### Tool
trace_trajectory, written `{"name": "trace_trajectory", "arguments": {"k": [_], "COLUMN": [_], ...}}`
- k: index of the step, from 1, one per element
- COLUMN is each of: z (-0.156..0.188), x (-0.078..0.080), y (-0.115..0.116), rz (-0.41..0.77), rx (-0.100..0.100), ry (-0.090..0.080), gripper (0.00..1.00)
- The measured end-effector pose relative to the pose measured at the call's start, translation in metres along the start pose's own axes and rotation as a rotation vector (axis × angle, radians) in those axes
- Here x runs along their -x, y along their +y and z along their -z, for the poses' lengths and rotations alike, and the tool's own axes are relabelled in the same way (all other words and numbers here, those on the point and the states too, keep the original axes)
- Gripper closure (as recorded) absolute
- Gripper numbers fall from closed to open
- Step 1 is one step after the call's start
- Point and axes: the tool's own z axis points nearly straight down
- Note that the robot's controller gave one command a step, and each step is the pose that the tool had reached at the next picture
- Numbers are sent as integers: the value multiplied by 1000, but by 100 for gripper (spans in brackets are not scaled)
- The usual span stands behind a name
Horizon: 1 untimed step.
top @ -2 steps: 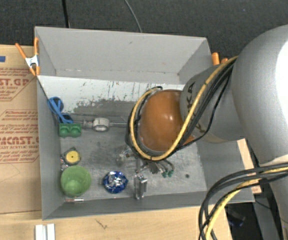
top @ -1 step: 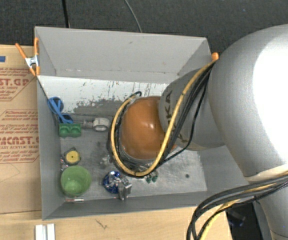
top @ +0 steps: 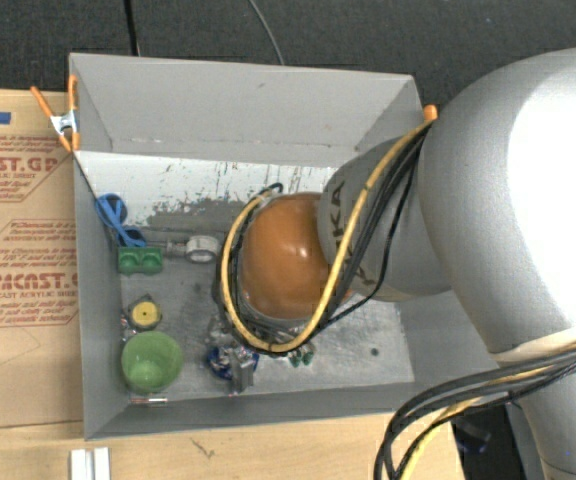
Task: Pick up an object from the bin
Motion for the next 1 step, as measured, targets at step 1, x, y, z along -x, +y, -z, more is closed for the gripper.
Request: {"name": "trace_trajectory", "arguments": {"k": [1], "z": [137], "x": [0], "y": [-16], "rz": [88], "rx": [2], "ry": [20], "gripper": [100]}}
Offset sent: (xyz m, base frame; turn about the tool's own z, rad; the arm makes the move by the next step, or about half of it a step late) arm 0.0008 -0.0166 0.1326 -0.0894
